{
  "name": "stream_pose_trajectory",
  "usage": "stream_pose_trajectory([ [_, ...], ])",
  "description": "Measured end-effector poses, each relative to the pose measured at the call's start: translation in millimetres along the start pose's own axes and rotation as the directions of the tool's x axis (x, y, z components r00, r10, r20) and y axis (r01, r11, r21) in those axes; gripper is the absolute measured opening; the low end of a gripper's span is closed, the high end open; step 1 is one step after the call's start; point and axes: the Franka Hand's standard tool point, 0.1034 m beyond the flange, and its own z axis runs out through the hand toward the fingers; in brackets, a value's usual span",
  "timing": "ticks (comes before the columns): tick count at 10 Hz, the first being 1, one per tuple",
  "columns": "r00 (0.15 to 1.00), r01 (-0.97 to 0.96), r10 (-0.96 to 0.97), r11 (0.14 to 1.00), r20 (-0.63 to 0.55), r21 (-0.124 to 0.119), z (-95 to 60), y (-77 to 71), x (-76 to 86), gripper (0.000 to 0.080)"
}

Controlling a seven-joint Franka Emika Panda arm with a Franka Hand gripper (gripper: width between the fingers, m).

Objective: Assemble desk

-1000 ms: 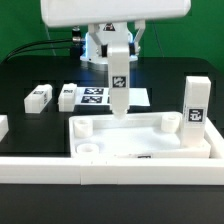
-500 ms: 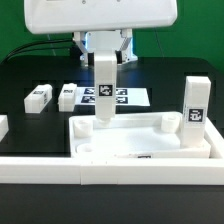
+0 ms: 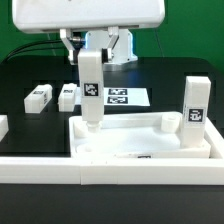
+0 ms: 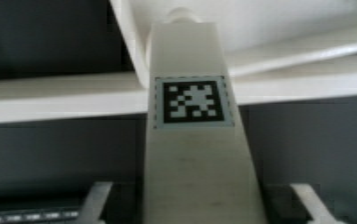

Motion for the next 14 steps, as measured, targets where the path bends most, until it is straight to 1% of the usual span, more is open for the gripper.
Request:
stream_pose_trajectory([
  [3, 1.000, 0.007, -0.007, 1.000, 0.006, -0.001, 2.6, 0.9, -1.1, 0.0288],
  [5, 0.999, 0.039, -0.039, 0.999, -0.002, -0.006, 11.9, 4.3, 11.6, 0.0288],
  [6, 0.999, 0.041, -0.041, 0.999, -0.007, -0.007, 13.5, 4.3, 15.6, 0.0288],
  [11, 0.999, 0.048, -0.048, 0.999, -0.008, -0.012, 16.3, 5.6, 13.5, 0.0288],
  [14, 0.998, 0.057, -0.058, 0.998, -0.018, -0.020, 23.4, 4.2, 13.6, 0.0288],
])
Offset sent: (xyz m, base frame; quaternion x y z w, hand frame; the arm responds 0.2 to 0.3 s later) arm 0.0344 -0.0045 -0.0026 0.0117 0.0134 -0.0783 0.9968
